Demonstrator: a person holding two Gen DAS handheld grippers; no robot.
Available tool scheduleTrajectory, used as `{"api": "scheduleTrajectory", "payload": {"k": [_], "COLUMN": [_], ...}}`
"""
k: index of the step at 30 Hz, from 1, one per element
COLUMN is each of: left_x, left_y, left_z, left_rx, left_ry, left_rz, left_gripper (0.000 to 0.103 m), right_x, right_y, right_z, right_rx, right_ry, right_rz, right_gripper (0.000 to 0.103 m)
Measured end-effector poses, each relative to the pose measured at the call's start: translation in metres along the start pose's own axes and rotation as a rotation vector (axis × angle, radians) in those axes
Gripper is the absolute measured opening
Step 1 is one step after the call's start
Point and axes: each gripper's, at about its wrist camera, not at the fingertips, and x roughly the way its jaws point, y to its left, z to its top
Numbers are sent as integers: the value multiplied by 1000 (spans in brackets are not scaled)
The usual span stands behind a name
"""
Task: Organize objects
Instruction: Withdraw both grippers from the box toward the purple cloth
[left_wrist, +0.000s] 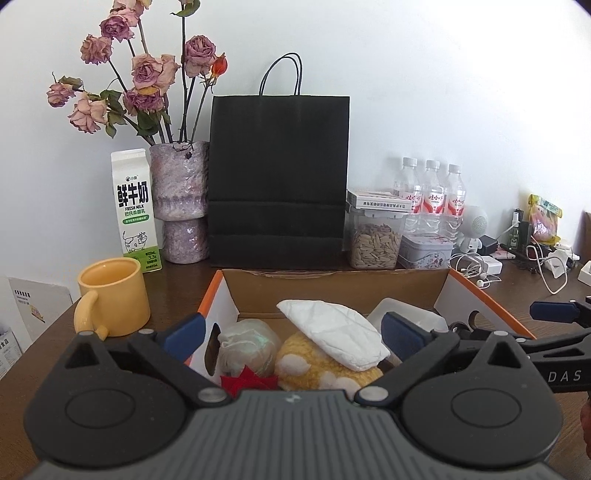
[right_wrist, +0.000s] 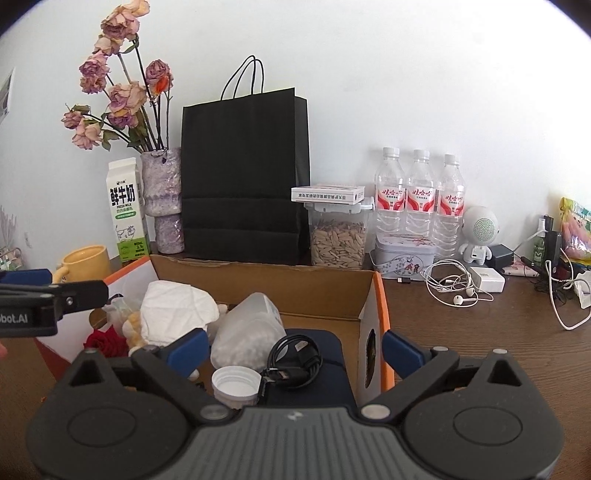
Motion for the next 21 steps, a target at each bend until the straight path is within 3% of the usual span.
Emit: {"api": "scheduleTrajectory", "payload": {"k": [10, 21], "left_x": [-40, -83], "left_y": [9, 23], "left_z": [-12, -32], "left_rx": [0, 21], "left_ry": [45, 89], "left_rz": [-10, -5], "left_gripper": [103, 103], "right_x": [-49, -92], "right_y": [12, 31], "right_z": [-13, -44], "right_rx": [-40, -72], "right_ry": [3, 63], "right_rz": [9, 35], "right_gripper": [102, 102]}}
